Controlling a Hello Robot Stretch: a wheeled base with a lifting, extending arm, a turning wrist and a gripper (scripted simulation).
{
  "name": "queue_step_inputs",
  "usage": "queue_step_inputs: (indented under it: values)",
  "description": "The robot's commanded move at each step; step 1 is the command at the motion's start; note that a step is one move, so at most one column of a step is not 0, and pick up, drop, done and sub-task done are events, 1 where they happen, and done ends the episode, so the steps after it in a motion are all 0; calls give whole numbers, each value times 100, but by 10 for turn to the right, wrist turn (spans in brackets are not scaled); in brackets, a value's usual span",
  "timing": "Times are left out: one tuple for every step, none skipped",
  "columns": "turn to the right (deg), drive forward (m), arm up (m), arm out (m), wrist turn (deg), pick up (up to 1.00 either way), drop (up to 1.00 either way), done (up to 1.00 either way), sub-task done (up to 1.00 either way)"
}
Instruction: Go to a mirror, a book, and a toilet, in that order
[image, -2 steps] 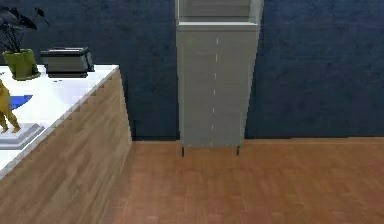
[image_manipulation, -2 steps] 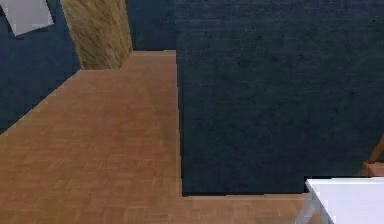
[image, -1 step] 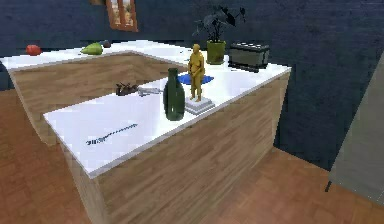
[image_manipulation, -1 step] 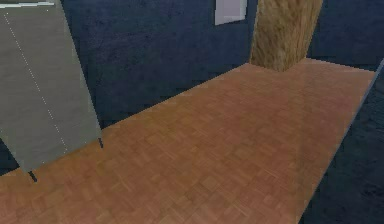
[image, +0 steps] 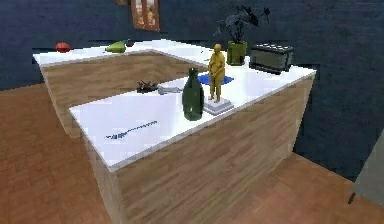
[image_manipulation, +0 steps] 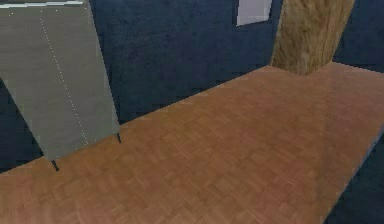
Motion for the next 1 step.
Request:
queue_step_inputs:
  values:
    - [-30,0,0,0,0,0,0,0,0]
